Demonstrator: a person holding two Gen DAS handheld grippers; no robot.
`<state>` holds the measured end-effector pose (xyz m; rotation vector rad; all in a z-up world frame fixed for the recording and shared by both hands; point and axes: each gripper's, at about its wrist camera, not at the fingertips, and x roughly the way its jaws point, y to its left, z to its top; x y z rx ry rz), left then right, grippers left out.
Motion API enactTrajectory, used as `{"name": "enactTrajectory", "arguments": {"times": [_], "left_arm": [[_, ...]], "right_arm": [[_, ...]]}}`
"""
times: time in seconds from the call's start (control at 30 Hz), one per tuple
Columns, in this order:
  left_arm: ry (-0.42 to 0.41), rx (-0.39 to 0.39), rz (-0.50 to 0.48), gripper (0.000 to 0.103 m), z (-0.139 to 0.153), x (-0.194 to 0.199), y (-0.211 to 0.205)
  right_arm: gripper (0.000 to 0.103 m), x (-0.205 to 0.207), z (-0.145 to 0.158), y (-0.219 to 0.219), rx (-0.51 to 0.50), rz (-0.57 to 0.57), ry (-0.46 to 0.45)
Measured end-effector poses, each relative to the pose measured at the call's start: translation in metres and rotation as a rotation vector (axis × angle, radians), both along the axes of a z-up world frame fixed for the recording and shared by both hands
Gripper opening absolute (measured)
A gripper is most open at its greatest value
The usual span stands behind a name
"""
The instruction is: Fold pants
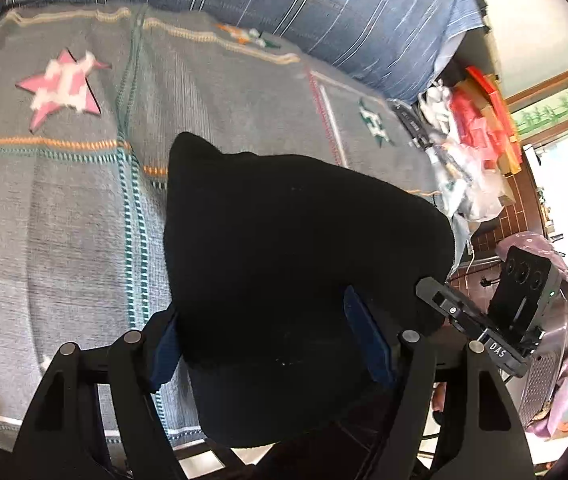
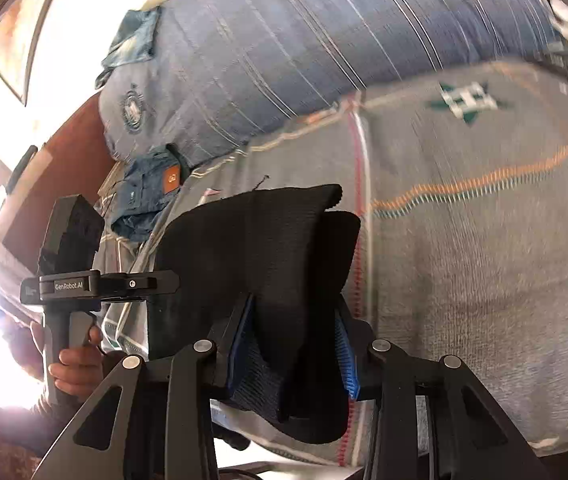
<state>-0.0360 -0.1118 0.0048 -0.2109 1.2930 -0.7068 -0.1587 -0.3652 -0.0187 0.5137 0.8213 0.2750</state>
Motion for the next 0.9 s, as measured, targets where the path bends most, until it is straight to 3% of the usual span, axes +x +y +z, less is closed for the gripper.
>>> {"name": "enactTrajectory", "arguments": {"times": [0.17,0.33,0.47,0.57,0.6,0.67,0.73,0.77,0.9], "left_arm": [[-0.060,-0.007,0.049,0.075,0.023,0.021,0.006],[-0.138,0.037,0.115,0.075,0.039,0.081,0.007],[-0.136,0.102,0.173,0.075,0.022,0.129,0.002],[-0.109,0.204,0.217,0.075,-0.006,0.156,-0.002],[-0.118,0.256,0.238,0.075,-0.014,0.160,-0.001],[-0.133,0.252,0.250,0.075,-0.019,0.156,0.005],[-0.166,0.258,0.278,0.075,-0.018,0.146,0.015],[-0.188,0.264,0.295,0.075,-0.016,0.140,0.017],[-0.274,0.272,0.366,0.075,-0.011,0.113,0.036]], "right_arm": [[0.038,0.018,0.028,0.008,0.000,0.021,-0.034],[0.038,0.074,0.043,0.009,0.059,0.013,-0.059],[0.038,0.136,0.031,0.015,0.056,-0.024,-0.024],[0.040,0.171,0.008,0.018,0.019,-0.085,0.003],[0.042,0.182,-0.003,0.020,-0.022,-0.116,0.034],[0.047,0.190,-0.015,0.022,-0.093,-0.165,0.084],[0.049,0.182,-0.010,0.020,-0.096,-0.196,0.045],[0.052,0.174,-0.003,0.020,-0.139,-0.220,0.026],[0.094,0.143,0.016,0.029,-0.224,-0.258,-0.045]]}}
